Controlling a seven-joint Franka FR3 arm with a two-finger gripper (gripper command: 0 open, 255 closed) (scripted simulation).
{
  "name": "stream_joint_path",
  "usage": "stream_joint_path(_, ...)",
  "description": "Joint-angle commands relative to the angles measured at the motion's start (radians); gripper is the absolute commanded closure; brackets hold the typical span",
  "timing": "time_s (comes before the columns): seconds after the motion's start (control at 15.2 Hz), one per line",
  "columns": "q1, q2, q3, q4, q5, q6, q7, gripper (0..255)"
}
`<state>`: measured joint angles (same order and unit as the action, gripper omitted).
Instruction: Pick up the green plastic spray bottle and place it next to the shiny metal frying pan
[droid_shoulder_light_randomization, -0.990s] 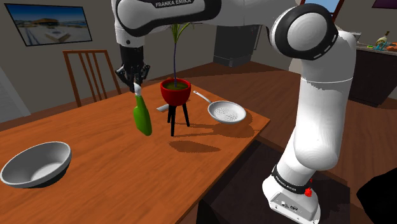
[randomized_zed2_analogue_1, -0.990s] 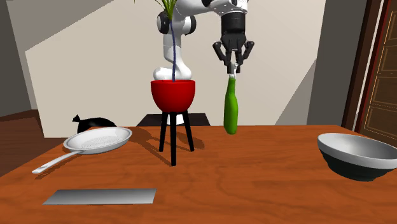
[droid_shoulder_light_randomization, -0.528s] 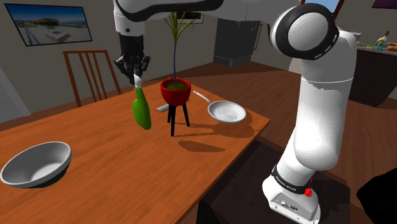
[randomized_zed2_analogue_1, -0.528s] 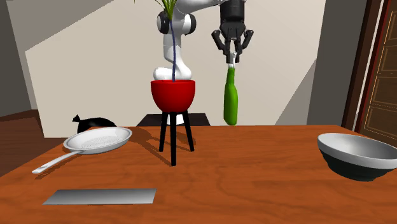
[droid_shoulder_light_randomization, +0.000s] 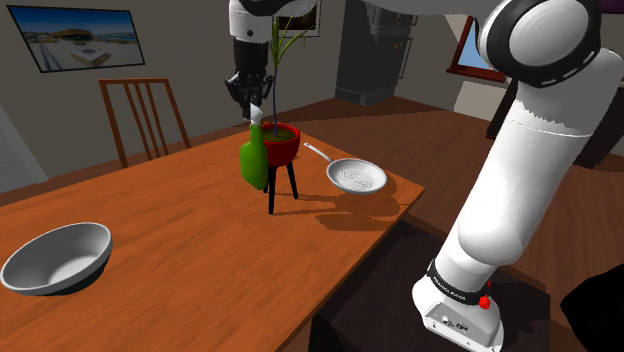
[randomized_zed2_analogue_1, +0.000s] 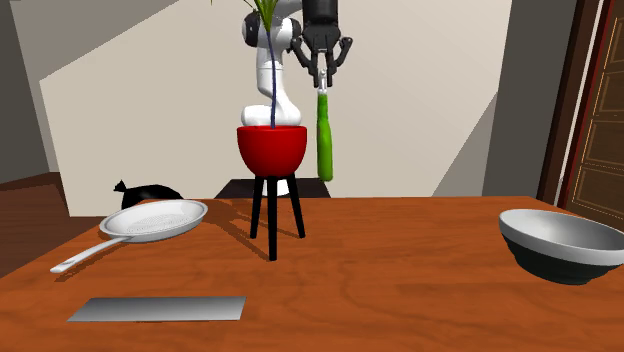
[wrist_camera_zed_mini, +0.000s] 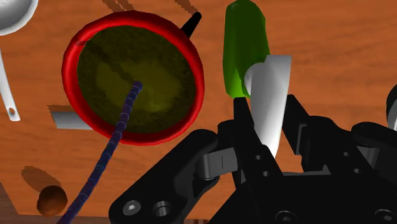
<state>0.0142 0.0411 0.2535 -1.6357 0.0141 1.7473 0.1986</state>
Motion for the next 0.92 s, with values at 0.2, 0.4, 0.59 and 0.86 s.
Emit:
stream_joint_path(0.2,-0.053,-0.131,-0.055,-0.11,0.037,-0.022,-0.112,255)
stream_joint_path(0.4,-0.08,-0.197,-0.093,-0.157,0.048,-0.042,-0.179,255)
stream_joint_path(0.59,-0.105,-0.254,-0.134,-0.193,0.053,-0.066,-0.245,255)
stream_joint_path(0.86,-0.138,-0.317,-0.192,-0.224,0.05,-0.104,-0.333,255)
